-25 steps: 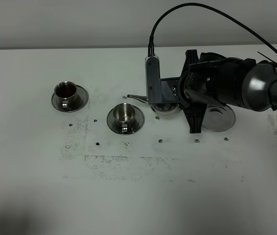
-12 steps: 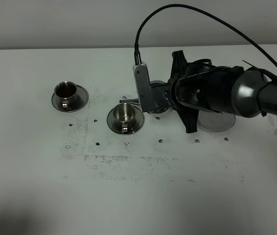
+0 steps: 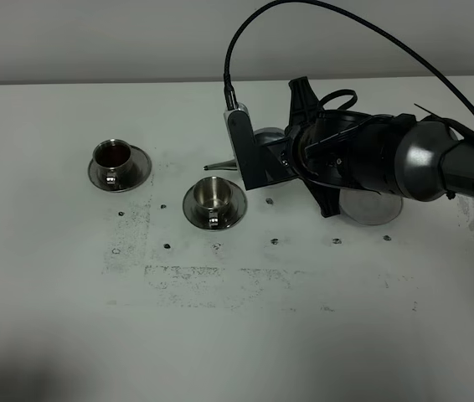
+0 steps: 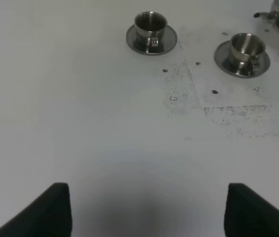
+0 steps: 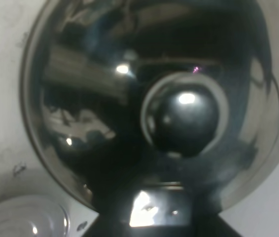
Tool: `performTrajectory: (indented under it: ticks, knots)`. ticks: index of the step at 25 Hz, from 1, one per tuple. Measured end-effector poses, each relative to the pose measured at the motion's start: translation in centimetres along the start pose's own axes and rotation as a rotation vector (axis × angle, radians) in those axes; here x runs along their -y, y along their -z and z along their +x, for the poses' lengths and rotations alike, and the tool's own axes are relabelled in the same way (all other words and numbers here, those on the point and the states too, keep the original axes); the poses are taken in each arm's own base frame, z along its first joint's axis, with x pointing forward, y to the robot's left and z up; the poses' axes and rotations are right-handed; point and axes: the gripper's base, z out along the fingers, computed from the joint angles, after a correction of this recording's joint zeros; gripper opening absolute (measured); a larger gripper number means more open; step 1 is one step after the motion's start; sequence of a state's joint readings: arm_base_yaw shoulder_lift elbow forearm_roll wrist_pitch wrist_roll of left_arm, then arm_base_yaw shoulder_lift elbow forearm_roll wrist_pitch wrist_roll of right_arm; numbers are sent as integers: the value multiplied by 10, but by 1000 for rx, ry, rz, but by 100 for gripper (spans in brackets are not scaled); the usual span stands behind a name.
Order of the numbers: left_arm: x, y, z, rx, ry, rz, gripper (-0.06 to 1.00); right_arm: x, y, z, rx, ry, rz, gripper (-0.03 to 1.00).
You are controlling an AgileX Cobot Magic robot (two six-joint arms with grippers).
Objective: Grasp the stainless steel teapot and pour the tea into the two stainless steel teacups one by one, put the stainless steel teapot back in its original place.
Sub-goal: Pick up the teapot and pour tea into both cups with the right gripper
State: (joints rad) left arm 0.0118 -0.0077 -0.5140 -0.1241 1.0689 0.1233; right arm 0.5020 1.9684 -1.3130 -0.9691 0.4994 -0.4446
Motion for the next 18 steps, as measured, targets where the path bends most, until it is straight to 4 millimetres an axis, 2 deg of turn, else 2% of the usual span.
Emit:
performTrajectory:
  ticks: [18]
  knots:
    - [0, 0, 0, 0, 0, 0, 69, 3, -5, -4, -1, 149, 71, 18]
